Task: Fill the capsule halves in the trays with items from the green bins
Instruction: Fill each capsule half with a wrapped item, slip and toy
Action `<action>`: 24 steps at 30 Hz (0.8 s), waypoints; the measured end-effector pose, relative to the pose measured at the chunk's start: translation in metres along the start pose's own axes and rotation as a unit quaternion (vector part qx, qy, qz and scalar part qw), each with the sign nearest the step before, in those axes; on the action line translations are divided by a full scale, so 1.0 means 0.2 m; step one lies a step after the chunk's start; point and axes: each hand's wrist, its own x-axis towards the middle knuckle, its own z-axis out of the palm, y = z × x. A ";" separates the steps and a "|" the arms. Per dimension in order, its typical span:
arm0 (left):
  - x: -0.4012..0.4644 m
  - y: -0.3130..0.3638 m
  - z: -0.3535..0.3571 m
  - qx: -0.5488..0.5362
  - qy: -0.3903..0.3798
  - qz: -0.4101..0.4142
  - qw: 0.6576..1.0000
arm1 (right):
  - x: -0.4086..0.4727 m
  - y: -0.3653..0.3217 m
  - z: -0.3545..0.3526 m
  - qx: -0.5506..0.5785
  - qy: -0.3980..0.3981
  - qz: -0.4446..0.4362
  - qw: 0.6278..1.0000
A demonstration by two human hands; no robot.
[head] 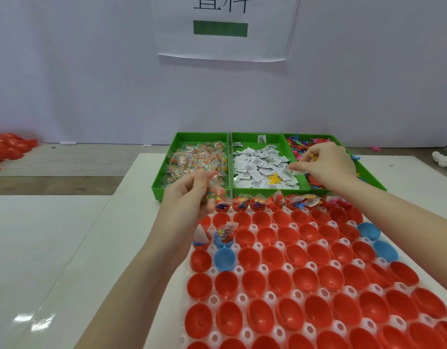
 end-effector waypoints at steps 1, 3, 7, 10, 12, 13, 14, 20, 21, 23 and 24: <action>0.00 0.00 0.00 -0.013 -0.011 -0.019 1.000 | -0.01 -0.01 -0.01 0.005 0.017 -0.002 1.000; 0.01 0.01 0.01 -0.027 -0.040 -0.044 0.998 | -0.03 -0.04 -0.04 0.027 0.050 -0.004 0.998; -0.01 0.01 0.04 -0.014 -0.079 -0.026 0.996 | -0.17 -0.22 -0.15 0.262 -0.027 -0.018 0.964; -0.03 0.01 0.05 0.001 -0.086 0.002 0.996 | -0.34 -0.37 -0.25 0.415 -0.172 -0.046 0.892; -0.05 0.02 0.07 -0.009 -0.090 0.011 0.996 | -0.43 -0.42 -0.27 0.441 -0.216 -0.056 0.869; -0.06 0.02 0.08 -0.014 -0.099 0.016 0.995 | -0.45 -0.43 -0.28 0.444 -0.218 -0.056 0.867; -0.08 0.03 0.09 -0.016 -0.113 0.020 0.993 | -0.47 -0.44 -0.28 0.441 -0.212 -0.055 0.870; -0.13 0.06 0.15 -0.054 -0.181 -0.016 0.982 | -0.51 -0.42 -0.27 0.384 -0.123 -0.080 0.912; -0.13 0.06 0.15 -0.046 -0.180 -0.009 0.983 | -0.52 -0.41 -0.27 0.369 -0.112 -0.090 0.918; -0.15 0.06 0.16 -0.031 -0.177 0.007 0.984 | -0.53 -0.41 -0.28 0.362 -0.105 -0.093 0.922; -0.15 0.06 0.16 -0.030 -0.173 0.006 0.984 | -0.54 -0.41 -0.28 0.374 -0.116 -0.083 0.917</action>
